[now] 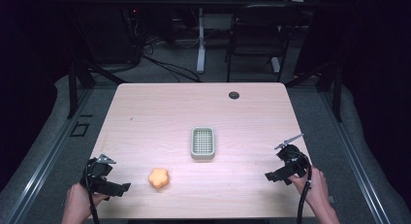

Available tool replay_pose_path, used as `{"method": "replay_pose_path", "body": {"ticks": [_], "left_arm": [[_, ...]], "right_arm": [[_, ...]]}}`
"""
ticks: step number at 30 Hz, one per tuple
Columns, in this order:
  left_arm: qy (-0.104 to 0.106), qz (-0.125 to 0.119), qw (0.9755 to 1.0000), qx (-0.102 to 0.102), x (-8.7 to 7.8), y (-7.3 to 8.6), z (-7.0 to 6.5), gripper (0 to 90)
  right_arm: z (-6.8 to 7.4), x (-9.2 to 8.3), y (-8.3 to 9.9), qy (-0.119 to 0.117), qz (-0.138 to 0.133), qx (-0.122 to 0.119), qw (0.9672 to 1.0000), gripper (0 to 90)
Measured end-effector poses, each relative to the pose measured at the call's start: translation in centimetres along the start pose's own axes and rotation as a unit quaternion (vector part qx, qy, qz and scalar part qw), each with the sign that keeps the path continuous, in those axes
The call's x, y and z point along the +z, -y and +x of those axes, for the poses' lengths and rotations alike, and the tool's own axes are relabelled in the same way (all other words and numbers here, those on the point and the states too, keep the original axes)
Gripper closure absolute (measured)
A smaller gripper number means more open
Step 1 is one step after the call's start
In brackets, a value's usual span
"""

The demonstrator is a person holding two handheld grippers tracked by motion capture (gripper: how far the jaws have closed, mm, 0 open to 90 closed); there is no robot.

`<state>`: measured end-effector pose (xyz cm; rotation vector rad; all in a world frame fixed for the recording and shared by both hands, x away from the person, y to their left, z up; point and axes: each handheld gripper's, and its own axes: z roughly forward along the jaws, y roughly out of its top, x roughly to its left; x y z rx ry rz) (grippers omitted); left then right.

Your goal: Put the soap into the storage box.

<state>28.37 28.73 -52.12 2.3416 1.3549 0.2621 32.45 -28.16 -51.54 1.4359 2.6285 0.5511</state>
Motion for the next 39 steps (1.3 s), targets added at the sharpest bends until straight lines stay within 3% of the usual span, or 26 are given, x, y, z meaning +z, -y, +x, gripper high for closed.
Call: {"method": "replay_pose_path", "body": {"ticks": [19, 24, 26, 30, 39], "left_arm": [[0.016, -0.002, 0.9998, 0.015, -0.2, -0.6, -0.7, 0.1], [0.022, -0.003, 0.9994, 0.027, 0.0, -1.0, -1.1, 0.0], [0.025, -0.003, 0.9992, 0.031, 0.1, -1.2, -1.4, 0.0], [0.031, -0.002, 0.9986, 0.042, 0.2, -1.7, -1.9, 0.0], [0.042, 0.002, 0.9971, 0.064, 0.7, -2.9, -3.0, 0.0]], "right_arm": [[0.3, 0.1, -0.1, -0.005, -0.001, -0.003, 1.0, 5.5], [0.3, 0.1, -0.1, -0.01, -0.003, -0.001, 0.9999, 5.3], [0.4, 0.2, 0.0, -0.002, -0.012, 0.004, 0.9999, 5.3], [0.3, 0.1, -0.1, -0.006, 0.001, -0.006, 1.0, 5.2], [0.4, 0.2, -0.2, -0.008, 0.001, -0.005, 1.0, 5.2]]}}
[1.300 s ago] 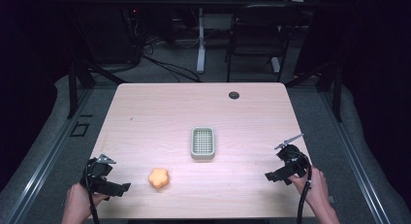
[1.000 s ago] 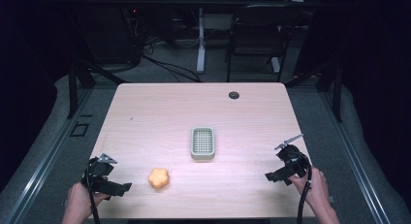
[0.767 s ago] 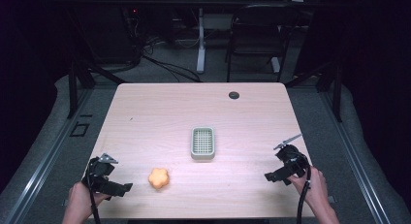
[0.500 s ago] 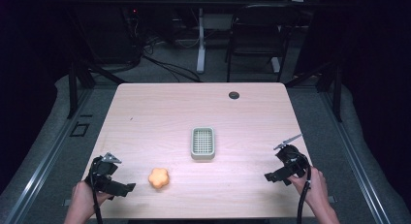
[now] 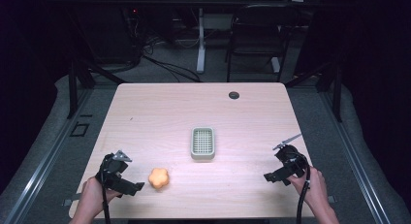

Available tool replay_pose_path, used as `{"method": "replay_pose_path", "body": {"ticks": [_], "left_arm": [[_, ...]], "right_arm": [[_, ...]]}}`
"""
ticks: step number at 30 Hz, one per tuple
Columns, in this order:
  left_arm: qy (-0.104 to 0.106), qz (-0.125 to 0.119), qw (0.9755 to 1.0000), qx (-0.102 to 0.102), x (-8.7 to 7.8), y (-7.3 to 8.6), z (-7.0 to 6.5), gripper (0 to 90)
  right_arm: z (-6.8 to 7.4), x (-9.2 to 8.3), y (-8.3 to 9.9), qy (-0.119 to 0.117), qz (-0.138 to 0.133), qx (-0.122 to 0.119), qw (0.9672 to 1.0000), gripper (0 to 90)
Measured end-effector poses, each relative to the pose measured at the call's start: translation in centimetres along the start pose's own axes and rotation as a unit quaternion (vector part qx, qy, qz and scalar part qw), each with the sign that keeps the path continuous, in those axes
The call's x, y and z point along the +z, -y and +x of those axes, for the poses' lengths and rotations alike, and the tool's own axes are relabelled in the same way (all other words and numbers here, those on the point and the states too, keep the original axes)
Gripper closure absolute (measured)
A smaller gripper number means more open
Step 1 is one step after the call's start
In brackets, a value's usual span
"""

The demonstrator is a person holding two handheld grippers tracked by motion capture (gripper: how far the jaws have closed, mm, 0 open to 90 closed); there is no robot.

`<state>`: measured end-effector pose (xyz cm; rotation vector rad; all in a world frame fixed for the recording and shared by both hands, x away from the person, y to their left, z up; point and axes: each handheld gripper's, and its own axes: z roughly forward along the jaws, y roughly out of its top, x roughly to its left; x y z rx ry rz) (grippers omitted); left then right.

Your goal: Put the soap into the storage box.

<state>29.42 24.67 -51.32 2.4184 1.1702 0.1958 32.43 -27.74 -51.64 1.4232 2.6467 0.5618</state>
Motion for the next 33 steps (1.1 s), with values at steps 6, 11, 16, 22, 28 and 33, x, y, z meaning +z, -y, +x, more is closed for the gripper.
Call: {"method": "replay_pose_path", "body": {"ticks": [6, 11, 16, 22, 28, 33], "left_arm": [[0.005, 0.003, 0.9999, 0.013, 0.5, -0.9, -0.6, 0.0], [0.013, 0.016, 0.9992, 0.035, 1.3, -1.8, -1.6, 0.0], [0.017, 0.024, 0.9987, 0.042, 1.9, -2.1, -1.9, 0.0], [0.019, 0.024, 0.9983, 0.049, 2.7, -2.6, -2.3, 0.0], [0.022, 0.044, 0.997, 0.059, 4.0, -3.4, -2.8, 0.0], [0.019, 0.057, 0.996, 0.066, 4.8, -4.1, -3.1, 0.3]], "right_arm": [[0.1, 0.0, 0.0, -0.006, -0.002, 0.001, 1.0, 5.2], [0.1, 0.0, 0.0, -0.003, 0.004, -0.003, 1.0, 5.2], [0.2, 0.1, -0.1, -0.005, 0.003, 0.0, 1.0, 5.2], [0.2, 0.1, -0.1, -0.01, 0.006, -0.002, 0.9999, 5.3], [0.2, 0.1, -0.1, -0.011, 0.007, -0.002, 0.9999, 5.3], [0.2, 0.1, 0.0, -0.013, 0.006, 0.001, 0.9999, 5.4]]}}
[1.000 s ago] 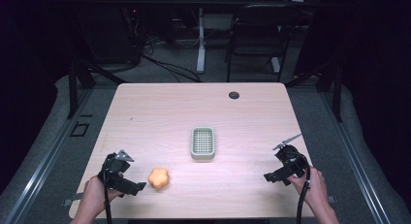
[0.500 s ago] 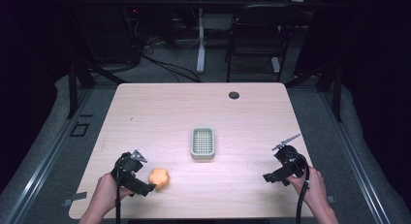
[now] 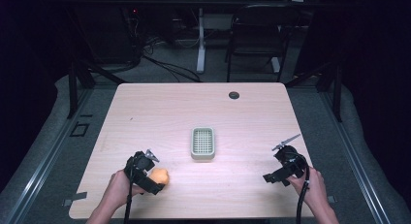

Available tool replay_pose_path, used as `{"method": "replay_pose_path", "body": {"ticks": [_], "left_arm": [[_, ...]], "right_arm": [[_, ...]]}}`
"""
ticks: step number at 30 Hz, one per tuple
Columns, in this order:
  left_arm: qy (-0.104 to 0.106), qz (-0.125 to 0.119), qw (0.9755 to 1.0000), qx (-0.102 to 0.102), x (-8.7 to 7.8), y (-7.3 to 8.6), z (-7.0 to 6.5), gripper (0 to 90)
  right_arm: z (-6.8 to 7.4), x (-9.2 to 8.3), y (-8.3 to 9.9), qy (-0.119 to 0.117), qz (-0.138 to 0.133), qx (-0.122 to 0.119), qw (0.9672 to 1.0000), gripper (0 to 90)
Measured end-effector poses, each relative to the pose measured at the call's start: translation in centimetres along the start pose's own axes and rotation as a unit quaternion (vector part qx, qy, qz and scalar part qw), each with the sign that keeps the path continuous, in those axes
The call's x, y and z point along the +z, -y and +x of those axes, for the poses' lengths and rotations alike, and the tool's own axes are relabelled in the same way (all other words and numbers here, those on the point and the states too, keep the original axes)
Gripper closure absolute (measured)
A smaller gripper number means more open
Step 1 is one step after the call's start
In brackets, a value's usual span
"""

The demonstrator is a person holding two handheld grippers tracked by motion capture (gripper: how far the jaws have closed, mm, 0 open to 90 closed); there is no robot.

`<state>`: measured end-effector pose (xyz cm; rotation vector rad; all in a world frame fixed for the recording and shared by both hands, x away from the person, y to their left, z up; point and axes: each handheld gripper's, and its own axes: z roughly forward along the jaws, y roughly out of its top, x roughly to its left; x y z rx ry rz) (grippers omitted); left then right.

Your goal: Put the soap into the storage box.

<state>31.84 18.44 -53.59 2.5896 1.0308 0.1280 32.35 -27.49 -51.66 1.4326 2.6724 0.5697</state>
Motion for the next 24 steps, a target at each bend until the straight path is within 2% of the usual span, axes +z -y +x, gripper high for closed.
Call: {"method": "replay_pose_path", "body": {"ticks": [3, 7, 9, 10, 15, 20, 22, 23, 24], "left_arm": [[-0.002, 0.004, 1.0, -0.001, 0.4, -0.3, -0.1, 2.1], [-0.005, 0.007, 1.0, 0.004, 0.7, -0.5, -0.1, 10.9], [-0.006, 0.002, 1.0, 0.002, 0.8, -0.5, -0.2, 15.4], [-0.004, 0.002, 1.0, 0.001, 0.8, -0.5, -0.1, 15.4], [0.001, 0.008, 1.0, -0.004, 1.0, -0.3, 0.2, 17.8], [0.005, 0.011, 0.9999, 0.0, 1.2, -0.4, 0.1, 20.6], [0.006, 0.011, 0.9999, 0.001, 1.3, -0.4, 0.1, 21.2], [0.009, 0.013, 0.9999, 0.002, 1.4, -0.5, 0.1, 21.8], [0.01, 0.015, 0.9998, 0.004, 1.4, -0.5, 0.1, 23.2]], "right_arm": [[0.0, 0.0, 0.0, 0.0, 0.0, 0.001, 1.0, 5.4], [0.0, 0.0, 0.0, 0.0, 0.001, 0.001, 1.0, 5.4], [0.0, 0.0, 0.0, 0.0, 0.001, 0.002, 1.0, 5.5], [-0.1, 0.0, 0.0, 0.006, 0.004, -0.002, 1.0, 5.4], [0.0, 0.0, 0.1, 0.0, -0.003, 0.005, 1.0, 5.5], [0.0, 0.1, 0.1, 0.001, -0.002, 0.005, 1.0, 5.5], [0.0, 0.1, 0.1, -0.005, -0.004, 0.007, 1.0, 5.6], [-0.1, 0.0, 0.0, 0.005, 0.004, -0.001, 1.0, 5.6], [0.0, 0.1, 0.0, -0.002, -0.002, 0.005, 1.0, 5.6]]}}
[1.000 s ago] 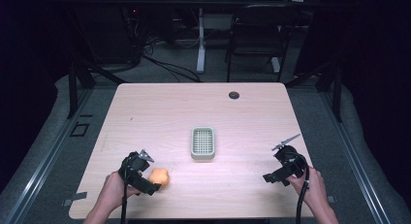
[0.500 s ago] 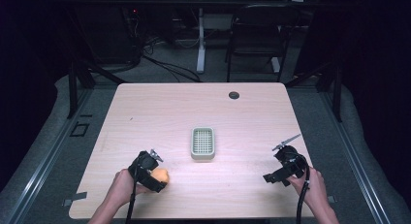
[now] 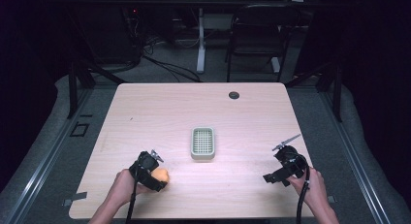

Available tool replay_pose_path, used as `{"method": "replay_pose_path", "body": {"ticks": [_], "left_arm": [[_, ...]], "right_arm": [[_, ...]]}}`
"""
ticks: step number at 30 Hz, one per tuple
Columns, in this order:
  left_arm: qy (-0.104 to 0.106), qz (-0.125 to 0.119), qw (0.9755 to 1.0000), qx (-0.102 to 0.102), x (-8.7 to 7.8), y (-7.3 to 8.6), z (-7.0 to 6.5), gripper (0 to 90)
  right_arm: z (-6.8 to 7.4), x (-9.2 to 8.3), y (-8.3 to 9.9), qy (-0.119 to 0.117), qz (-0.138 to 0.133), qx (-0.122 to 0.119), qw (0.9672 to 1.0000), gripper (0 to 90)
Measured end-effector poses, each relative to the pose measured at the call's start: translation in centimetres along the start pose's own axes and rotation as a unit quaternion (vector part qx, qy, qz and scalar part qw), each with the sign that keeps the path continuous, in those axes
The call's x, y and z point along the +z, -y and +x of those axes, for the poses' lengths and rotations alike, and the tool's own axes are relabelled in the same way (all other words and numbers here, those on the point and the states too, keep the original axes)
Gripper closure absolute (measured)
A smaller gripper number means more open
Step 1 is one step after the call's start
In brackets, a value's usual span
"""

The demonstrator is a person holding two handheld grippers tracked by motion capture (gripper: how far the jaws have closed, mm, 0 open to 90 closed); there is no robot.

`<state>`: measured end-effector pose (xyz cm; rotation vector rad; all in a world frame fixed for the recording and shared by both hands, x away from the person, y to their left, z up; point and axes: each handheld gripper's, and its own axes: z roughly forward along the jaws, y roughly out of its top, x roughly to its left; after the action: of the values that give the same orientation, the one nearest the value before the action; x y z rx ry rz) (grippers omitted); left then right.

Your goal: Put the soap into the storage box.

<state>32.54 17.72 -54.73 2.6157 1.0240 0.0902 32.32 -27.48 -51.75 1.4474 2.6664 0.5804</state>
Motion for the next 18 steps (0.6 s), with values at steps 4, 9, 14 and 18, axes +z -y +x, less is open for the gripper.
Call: {"method": "replay_pose_path", "body": {"ticks": [4, 9, 14, 18], "left_arm": [[-0.001, 0.003, 1.0, -0.001, 0.1, -0.07, -0.07, 24.4], [-0.001, 0.006, 1.0, -0.003, 0.18, -0.08, -0.02, 24.5], [0.003, 0.006, 1.0, -0.005, 0.27, -0.06, 0.04, 24.7], [0.004, 0.007, 1.0, -0.002, 0.32, -0.09, 0.06, 24.9]], "right_arm": [[0.05, -0.02, 0.05, -0.002, -0.004, 0.003, 1.0, 5.7], [-0.01, -0.09, 0.05, 0.003, 0.001, -0.001, 1.0, 5.7], [0.06, -0.07, 0.05, -0.004, -0.002, 0.002, 1.0, 5.9], [0.07, -0.05, 0.05, -0.004, -0.002, 0.002, 1.0, 6.0]]}}
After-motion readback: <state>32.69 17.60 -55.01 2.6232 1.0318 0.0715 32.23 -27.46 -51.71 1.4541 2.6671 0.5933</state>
